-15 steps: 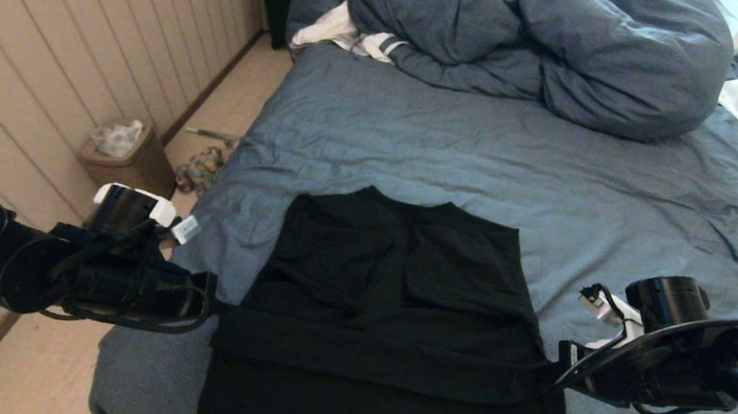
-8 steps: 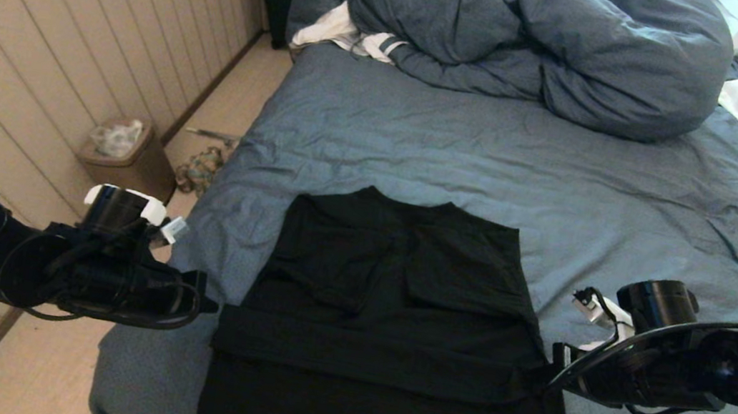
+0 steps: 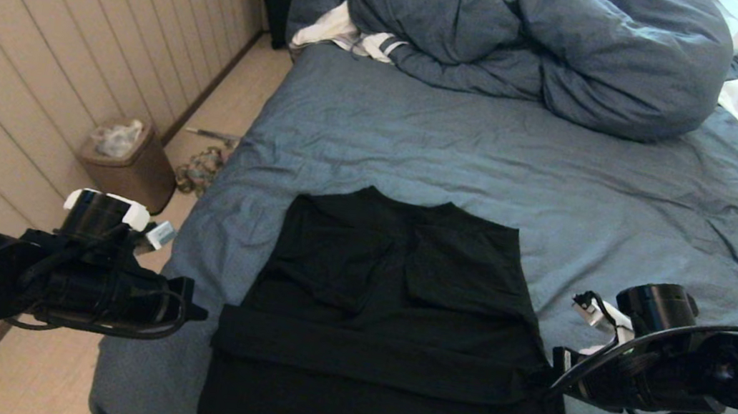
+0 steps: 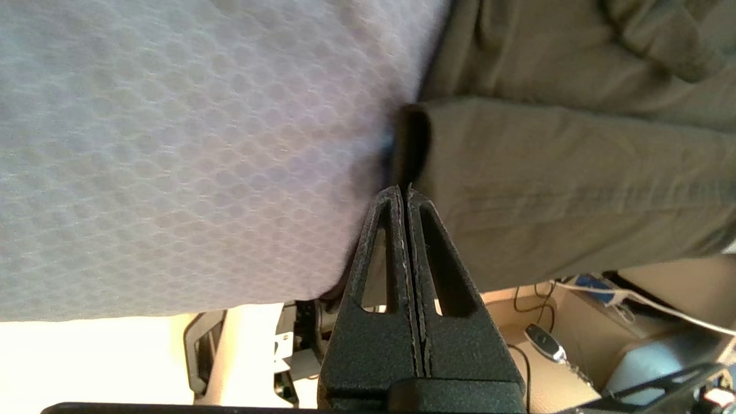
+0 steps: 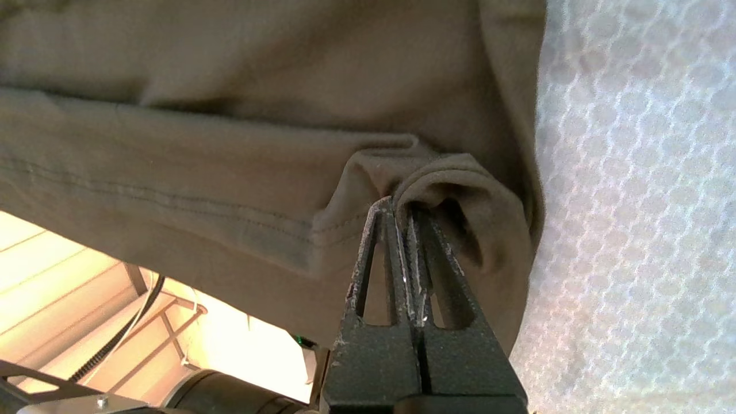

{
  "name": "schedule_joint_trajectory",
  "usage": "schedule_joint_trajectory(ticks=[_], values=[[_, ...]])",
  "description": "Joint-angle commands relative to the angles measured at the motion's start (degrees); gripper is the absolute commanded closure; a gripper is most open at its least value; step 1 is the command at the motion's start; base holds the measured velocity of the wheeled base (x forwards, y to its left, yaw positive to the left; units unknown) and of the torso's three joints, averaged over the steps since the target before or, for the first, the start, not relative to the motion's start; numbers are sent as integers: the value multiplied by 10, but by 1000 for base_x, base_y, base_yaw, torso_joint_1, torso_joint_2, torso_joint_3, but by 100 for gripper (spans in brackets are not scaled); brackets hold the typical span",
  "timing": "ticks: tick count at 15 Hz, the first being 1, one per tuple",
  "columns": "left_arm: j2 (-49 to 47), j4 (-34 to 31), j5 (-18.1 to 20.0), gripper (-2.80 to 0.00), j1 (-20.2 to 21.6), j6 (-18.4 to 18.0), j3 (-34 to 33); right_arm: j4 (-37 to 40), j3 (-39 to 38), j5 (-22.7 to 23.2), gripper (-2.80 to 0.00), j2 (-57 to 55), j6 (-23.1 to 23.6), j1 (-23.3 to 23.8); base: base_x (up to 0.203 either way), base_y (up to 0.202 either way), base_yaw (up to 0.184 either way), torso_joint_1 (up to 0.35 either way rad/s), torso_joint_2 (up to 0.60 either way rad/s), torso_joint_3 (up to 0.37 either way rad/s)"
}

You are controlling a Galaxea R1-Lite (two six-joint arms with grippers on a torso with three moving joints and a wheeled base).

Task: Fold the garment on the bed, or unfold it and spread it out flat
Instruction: Fold the black T-shirt

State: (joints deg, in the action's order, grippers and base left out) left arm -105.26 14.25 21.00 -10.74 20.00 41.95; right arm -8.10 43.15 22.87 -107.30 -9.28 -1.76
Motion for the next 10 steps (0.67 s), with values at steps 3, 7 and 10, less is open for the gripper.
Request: schedule_joint_trajectory(ticks=[3, 7, 10], values=[[-3, 2, 4, 0, -6, 0, 13, -1, 0, 2, 0, 2, 0, 0, 0, 0, 0, 0, 0, 0], [-28, -4, 0, 0, -38, 0, 54, -1, -1, 1, 0, -1, 0, 1, 0, 0, 0, 0, 0, 0], [-32, -20, 0, 0, -65, 0, 82, -1, -3, 2, 0, 2, 0, 2, 0, 0, 0, 0, 0, 0]])
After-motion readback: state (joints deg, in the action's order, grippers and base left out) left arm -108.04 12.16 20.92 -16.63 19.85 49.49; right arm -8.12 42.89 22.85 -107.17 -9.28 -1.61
